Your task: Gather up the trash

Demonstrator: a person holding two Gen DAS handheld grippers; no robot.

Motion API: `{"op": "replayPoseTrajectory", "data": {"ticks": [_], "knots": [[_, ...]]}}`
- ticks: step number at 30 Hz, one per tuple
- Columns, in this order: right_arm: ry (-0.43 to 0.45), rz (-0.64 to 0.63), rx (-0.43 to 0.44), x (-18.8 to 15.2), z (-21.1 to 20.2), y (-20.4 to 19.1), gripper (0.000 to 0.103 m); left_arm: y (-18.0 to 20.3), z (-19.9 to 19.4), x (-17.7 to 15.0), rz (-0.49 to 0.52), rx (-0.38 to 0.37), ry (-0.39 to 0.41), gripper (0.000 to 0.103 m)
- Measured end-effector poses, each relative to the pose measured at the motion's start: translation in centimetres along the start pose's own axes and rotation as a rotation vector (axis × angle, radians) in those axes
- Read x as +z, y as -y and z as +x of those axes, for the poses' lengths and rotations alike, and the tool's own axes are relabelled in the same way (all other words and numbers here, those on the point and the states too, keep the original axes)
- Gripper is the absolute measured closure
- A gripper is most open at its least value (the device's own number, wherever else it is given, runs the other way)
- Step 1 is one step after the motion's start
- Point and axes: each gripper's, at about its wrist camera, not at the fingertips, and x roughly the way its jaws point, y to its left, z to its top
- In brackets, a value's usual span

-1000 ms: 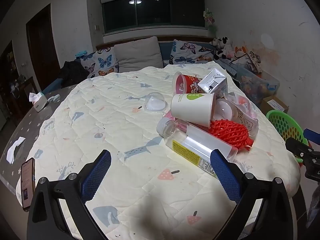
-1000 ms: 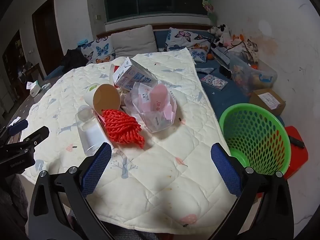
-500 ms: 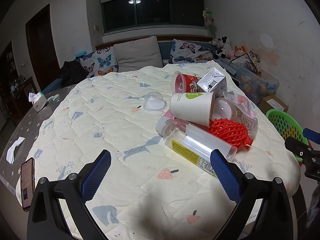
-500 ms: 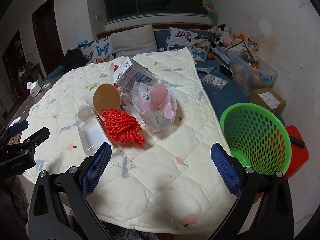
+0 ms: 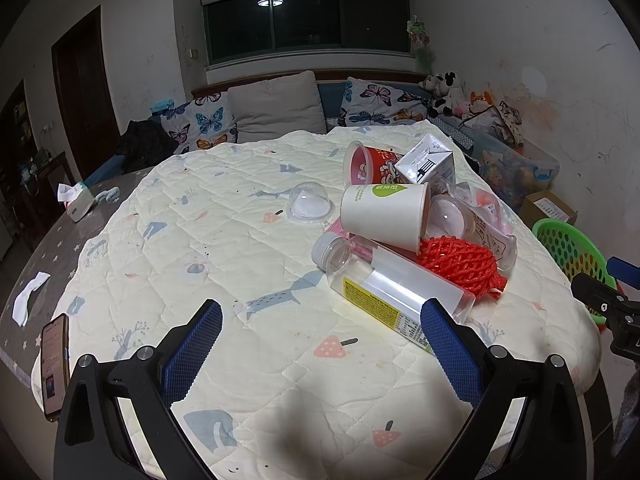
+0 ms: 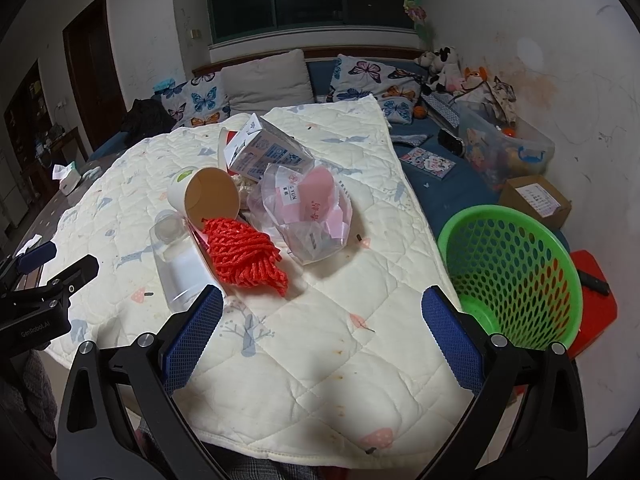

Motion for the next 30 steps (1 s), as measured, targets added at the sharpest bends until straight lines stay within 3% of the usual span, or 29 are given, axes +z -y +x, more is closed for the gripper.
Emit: {"op": "replayPoseTrajectory", "data": {"ticks": [30], "knots": [[-0.009,0.001,0.005,-0.08,0.35,0.05,0.004,0.44,0.26,-0.70,0.002,-0.002,-0.006,0.007]]}}
